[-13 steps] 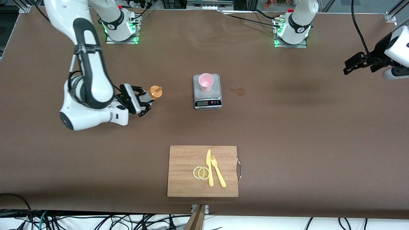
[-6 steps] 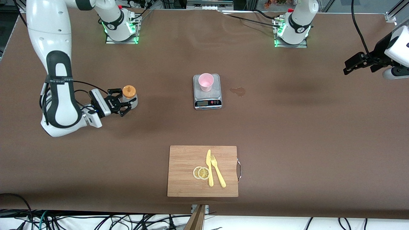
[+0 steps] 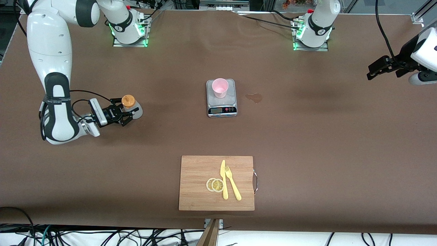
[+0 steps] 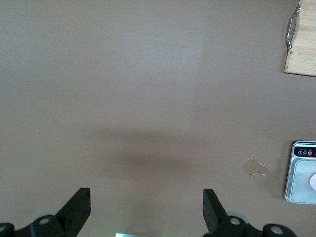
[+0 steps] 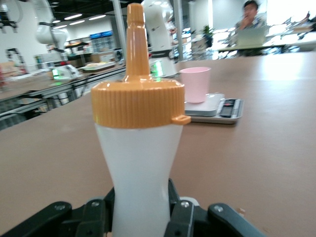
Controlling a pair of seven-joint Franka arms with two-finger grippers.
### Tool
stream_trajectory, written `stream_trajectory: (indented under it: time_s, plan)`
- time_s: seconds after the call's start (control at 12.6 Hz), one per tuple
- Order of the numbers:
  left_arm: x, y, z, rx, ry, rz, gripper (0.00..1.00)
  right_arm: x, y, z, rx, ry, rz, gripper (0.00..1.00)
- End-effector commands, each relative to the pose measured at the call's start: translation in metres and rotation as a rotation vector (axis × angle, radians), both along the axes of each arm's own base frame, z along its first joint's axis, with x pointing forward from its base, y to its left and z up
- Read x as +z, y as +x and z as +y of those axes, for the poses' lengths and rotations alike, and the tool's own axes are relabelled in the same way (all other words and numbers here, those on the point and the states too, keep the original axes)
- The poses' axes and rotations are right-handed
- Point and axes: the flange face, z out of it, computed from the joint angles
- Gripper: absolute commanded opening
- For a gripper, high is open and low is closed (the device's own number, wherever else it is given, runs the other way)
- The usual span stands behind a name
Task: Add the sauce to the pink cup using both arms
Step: 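Carry the bottle back with the right gripper and set it down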
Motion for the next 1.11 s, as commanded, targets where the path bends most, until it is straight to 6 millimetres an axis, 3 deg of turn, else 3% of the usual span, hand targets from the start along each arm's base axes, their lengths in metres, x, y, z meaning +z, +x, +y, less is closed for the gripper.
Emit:
stream_trajectory:
  time_s: [0.0, 0.32, 0.56, 0.64, 0.72, 0.8, 1.03]
  plan:
    - [0.003, -0.010, 0.001, -0.016, 0.007, -0.002, 1.00, -0.009, 0.009, -0.023, -0.080, 0.078, -0.029, 0.00]
    - [0.003, -0.010, 0.001, -0.016, 0.007, -0.002, 1.00, -0.027, 0.006, -0.026, -0.119, 0.123, -0.048, 0.00]
    - [0.003, -0.010, 0.001, -0.016, 0.007, -0.002, 1.00, -0.028, 0.006, -0.030, -0.140, 0.143, -0.063, 0.00]
    - [0.003, -0.010, 0.001, -0.016, 0.007, -0.002, 1.00, -0.029, 0.006, -0.031, -0.144, 0.149, -0.070, 0.06]
    - [0.003, -0.010, 0.001, -0.016, 0.007, -0.002, 1.00, -0.031, 0.005, -0.033, -0.149, 0.150, -0.069, 0.50]
    - [0.003, -0.010, 0.001, -0.016, 0.007, -0.002, 1.00, -0.032, 0.005, -0.035, -0.151, 0.150, -0.069, 0.99]
    - [0.003, -0.010, 0.001, -0.016, 0.007, -0.002, 1.00, -0.031, 0.000, -0.052, -0.168, 0.153, -0.077, 1.00]
